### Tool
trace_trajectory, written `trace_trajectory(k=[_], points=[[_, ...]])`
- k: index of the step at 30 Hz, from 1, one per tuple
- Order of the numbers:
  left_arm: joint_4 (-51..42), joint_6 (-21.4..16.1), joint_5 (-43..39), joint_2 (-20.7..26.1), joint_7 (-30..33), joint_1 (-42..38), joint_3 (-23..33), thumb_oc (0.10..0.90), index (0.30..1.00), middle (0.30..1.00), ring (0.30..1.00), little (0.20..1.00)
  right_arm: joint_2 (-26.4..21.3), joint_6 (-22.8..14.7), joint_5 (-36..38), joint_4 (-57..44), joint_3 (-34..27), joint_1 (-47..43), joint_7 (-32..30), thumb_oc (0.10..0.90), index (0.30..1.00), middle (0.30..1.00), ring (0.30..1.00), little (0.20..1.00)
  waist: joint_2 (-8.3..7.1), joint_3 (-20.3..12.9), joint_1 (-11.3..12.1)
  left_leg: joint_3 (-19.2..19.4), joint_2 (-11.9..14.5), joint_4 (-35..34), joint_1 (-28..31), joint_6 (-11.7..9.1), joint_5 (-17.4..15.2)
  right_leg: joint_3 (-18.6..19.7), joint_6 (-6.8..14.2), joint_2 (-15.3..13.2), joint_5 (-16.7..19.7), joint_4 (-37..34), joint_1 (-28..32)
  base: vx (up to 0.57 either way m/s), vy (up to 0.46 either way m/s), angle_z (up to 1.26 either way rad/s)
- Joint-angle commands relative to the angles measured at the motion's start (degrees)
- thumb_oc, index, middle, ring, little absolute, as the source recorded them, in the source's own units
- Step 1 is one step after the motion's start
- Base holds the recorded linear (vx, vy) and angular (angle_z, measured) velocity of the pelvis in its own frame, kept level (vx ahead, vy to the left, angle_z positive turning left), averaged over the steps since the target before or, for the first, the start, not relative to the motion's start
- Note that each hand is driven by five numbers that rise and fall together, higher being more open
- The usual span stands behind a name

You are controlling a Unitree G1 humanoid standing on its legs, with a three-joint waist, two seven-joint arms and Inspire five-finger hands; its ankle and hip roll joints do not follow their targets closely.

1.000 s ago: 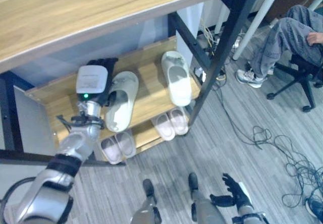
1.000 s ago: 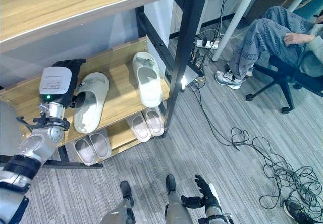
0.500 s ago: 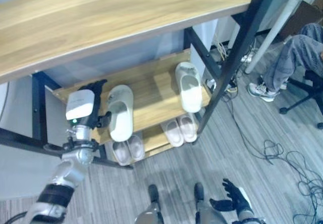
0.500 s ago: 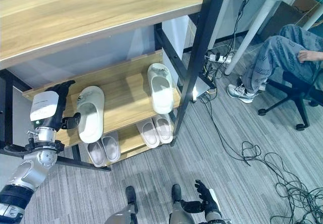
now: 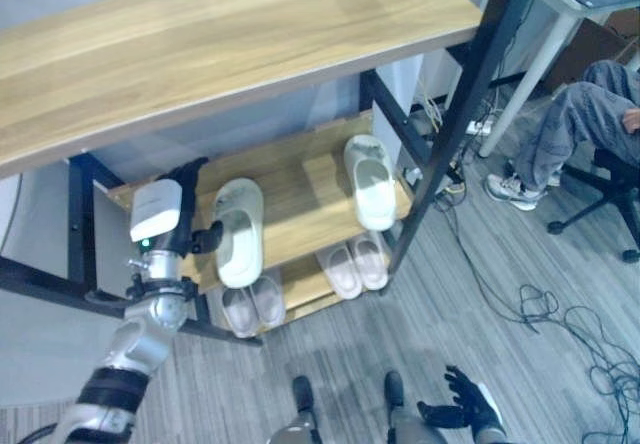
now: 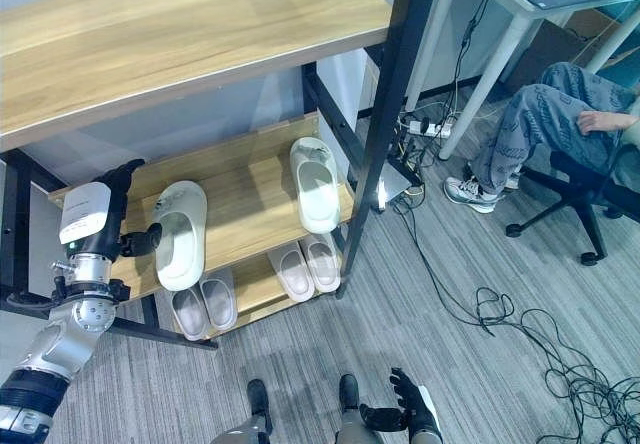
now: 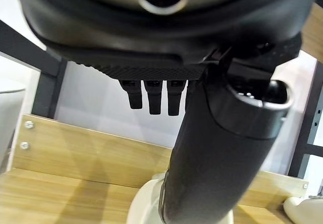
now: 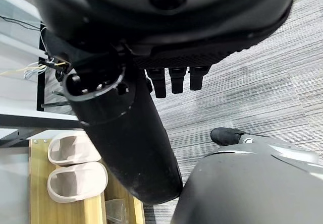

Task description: Arrange the slippers neatly on the shoe rack.

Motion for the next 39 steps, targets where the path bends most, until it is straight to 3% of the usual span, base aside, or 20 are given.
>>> trace_trajectory(k=[1, 10, 12, 19, 24, 31, 39], points=[[2.4, 1.0, 2.8, 1.9, 4.4, -6.1, 6.5, 0.8, 0.9, 0.9, 0.9, 0.9, -0.3, -2.4, 1.7, -1.6, -1.6, 1.9, -0.1, 0.8, 0.9, 0.9, 0.9, 0.9, 0.06, -2.8, 0.9, -2.3, -0.3, -0.1, 2.3, -1.9, -6.2, -2.0, 3.5, -0.6, -7.6, 1.6, 0.7, 0.0, 0.0, 0.0], [2.7, 1.4, 3.6, 1.0, 2.0, -4.3, 6.3, 0.8, 0.9, 0.9, 0.9, 0.9, -0.5, -2.0, 2.1, -1.5, -1.6, 1.5, 0.6, 0.8, 0.9, 0.9, 0.9, 0.9, -0.11, -3.0, 1.1, -2.5, -0.2, -0.1, 2.7, -1.9, -6.3, -2.0, 3.3, -0.5, -7.8, 1.6, 1.2, 0.0, 0.002, 0.01], [1.5, -0.2, 1.1, -1.5, -1.8, -2.4, 5.3, 0.8, 0.9, 0.9, 0.9, 0.9, -0.3, -1.3, 2.3, -1.4, -2.0, 1.4, 0.9, 0.8, 0.9, 0.9, 0.9, 0.9, -0.16, -3.1, 1.2, -2.4, -0.3, -0.1, 2.7, -1.8, -6.2, -2.0, 3.3, -0.4, -7.8, 1.5, 1.3, 0.0, 0.0, 0.0], [2.7, -1.8, -2.3, -6.8, -4.9, -3.4, 0.8, 0.8, 0.9, 0.9, 0.9, 0.9, -0.6, -0.7, 2.2, -1.6, -1.7, 0.7, 1.2, 0.8, 0.9, 0.9, 0.9, 0.9, 0.0, -2.9, 0.8, -2.5, -0.3, -0.1, 2.6, -1.6, -6.0, -1.8, 3.2, -0.4, -7.6, 1.5, 1.1, 0.0, 0.001, 0.0], [9.2, -0.7, -3.0, -9.8, -6.4, -6.6, -3.6, 0.8, 0.9, 0.9, 0.9, 0.9, -1.2, -0.5, 2.2, -2.3, -1.6, 0.3, 1.2, 0.8, 0.9, 0.9, 0.9, 0.9, 0.28, -2.7, 0.1, -2.4, -0.4, -0.1, 2.3, -1.5, -6.0, -1.5, 3.2, -0.4, -7.4, 1.5, 0.6, 0.0, 0.0, 0.0], [11.8, -2.4, -7.2, -12.8, -6.3, -10.7, -7.2, 0.8, 0.9, 0.9, 0.9, 0.9, -1.8, -0.5, 2.4, -2.3, -1.1, 0.7, 1.2, 0.8, 0.9, 0.9, 0.9, 0.9, 0.34, -2.6, -0.7, -2.2, -0.3, -0.1, 2.3, -1.5, -5.9, -1.1, 3.2, -0.3, -7.4, 1.8, 0.4, 0.0, 0.0, 0.0], [20.7, -2.9, -11.8, -15.0, -5.0, -21.7, -13.7, 0.8, 0.9, 0.9, 0.9, 0.9, -3.1, -1.0, 2.7, -2.2, 0.3, 0.9, 1.1, 0.8, 0.9, 0.9, 0.9, 0.9, 0.58, -2.2, -2.3, -1.6, 0.0, -0.1, 2.0, -1.6, -5.6, -0.1, 3.5, -0.2, -7.0, 1.9, -0.8, 0.0, 0.0, 0.0]])
